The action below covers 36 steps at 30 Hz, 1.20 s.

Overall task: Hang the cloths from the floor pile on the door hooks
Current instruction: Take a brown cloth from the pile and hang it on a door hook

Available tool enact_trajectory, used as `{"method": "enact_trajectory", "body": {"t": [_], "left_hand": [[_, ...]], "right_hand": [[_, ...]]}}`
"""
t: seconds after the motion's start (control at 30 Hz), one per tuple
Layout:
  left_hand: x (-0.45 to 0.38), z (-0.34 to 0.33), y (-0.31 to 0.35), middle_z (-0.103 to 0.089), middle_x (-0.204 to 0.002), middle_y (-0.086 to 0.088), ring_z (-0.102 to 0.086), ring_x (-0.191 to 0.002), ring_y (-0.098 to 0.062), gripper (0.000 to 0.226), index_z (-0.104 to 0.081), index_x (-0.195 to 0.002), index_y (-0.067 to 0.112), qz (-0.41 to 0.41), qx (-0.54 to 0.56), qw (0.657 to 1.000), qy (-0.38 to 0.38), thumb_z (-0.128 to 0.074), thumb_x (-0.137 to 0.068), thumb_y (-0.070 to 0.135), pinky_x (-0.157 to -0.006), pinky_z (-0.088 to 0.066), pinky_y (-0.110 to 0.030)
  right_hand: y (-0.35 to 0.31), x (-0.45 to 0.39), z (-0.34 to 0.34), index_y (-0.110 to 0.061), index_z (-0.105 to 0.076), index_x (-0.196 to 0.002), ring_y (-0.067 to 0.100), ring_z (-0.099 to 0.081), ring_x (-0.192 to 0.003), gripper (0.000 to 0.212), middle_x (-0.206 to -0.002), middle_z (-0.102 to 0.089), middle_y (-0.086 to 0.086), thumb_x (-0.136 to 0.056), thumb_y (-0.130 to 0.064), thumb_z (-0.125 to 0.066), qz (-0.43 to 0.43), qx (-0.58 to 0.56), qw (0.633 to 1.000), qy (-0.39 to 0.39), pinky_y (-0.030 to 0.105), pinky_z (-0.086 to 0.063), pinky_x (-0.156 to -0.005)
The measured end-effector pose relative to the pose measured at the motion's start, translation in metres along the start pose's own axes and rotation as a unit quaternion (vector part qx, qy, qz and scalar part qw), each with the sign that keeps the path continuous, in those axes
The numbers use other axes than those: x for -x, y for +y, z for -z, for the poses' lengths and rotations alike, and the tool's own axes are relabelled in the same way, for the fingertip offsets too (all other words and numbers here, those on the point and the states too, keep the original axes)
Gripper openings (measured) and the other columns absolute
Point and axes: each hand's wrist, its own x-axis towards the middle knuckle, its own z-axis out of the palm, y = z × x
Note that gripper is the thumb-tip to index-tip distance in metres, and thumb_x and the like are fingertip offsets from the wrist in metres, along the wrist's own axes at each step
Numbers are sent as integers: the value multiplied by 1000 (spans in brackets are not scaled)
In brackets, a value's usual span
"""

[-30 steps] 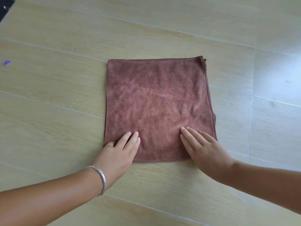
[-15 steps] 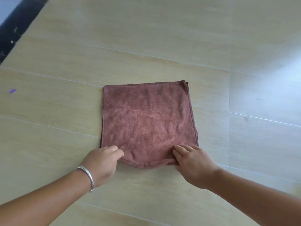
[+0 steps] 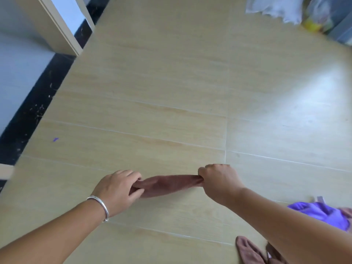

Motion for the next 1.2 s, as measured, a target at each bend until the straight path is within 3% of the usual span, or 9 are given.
{"method": "enact_trajectory", "body": {"t": [0.13, 0.3, 0.47, 0.63, 0.77, 0.83, 0.93, 1.1, 1.2], "left_hand": [[23, 72, 15, -66, -100, 19, -61, -90, -9, 52, -52, -117, 43, 7, 28, 998, -64, -64, -73, 67, -73, -44, -23], [54, 174, 43, -65, -81, 11, -61, -81, -13, 42, -61, -97, 32, 1, -56, 994, -90, -62, -74, 67, -63, -39, -27], [90, 290, 82, -70, -91, 11, -64, -87, -18, 44, -64, -108, 37, 34, 9, 997, -65, -73, -70, 59, -72, -48, -29], [124, 409, 118, -68, -116, 2, -62, -105, -24, 68, -53, -130, 31, 64, -5, 998, -17, -76, -71, 55, -84, -49, -32], [143, 494, 136, -65, -71, 14, -62, -74, -17, 15, -64, -72, 38, 59, 10, 998, 10, -74, -74, 49, -58, -42, -26], [152, 537, 147, -58, -58, 9, -57, -63, -15, 33, -55, -56, 30, 70, 12, 997, 35, -71, -75, 51, -51, -35, -25], [165, 592, 158, -57, -58, 5, -55, -61, -14, 45, -54, -56, 23, 62, 7, 995, 74, -65, -78, 60, -53, -40, -29], [191, 681, 185, -52, -54, 6, -48, -54, -8, 47, -45, -53, 26, 7, 24, 988, 153, -57, -88, 55, -50, -33, -27], [204, 733, 203, -57, -62, 11, -54, -64, -11, 33, -52, -65, 38, -18, 10, 981, 193, -49, -94, 51, -59, -43, -30]], "right_hand": [[-3, 37, 75, -27, -47, -80, 25, -48, -74, 16, -78, -50, -1, -77, -11, -43, -32, -28, 997, -66, 30, -36, -62], [-8, 98, 171, -25, -59, -83, 25, -54, -79, 20, -80, -55, -2, -72, -15, -45, -36, -75, 993, -78, 28, -35, -57], [-16, 162, 267, -24, -53, -73, 24, -55, -70, 17, -78, -55, 0, -74, -9, -45, -51, -100, 990, -90, 24, -34, -49], [-17, 219, 362, -29, -62, -109, 26, -56, -87, 33, -99, -61, 3, -93, -16, -36, -64, -103, 993, -13, 31, -43, -66], [-21, 261, 439, -38, -59, -114, 25, -55, -81, 35, -89, -56, -2, -97, -24, -32, -56, -66, 993, 78, 30, -41, -61], [-22, 278, 479, -40, -60, -116, 26, -56, -85, 35, -94, -60, -2, -97, -25, -34, -54, -82, 989, 106, 33, -47, -68], [-22, 305, 536, -35, -62, -118, 25, -57, -95, 34, -109, -63, 0, -98, -23, -37, -38, -166, 978, 118, 36, -49, -80], [-20, 349, 622, -31, -61, -114, 22, -55, -91, 31, -105, -62, 0, -98, -23, -36, -27, -181, 962, 202, 31, -44, -69], [-19, 376, 671, -35, -59, -111, 20, -56, -83, 29, -96, -60, -2, -100, -26, -33, -32, -148, 954, 260, 33, -48, -66]]}}
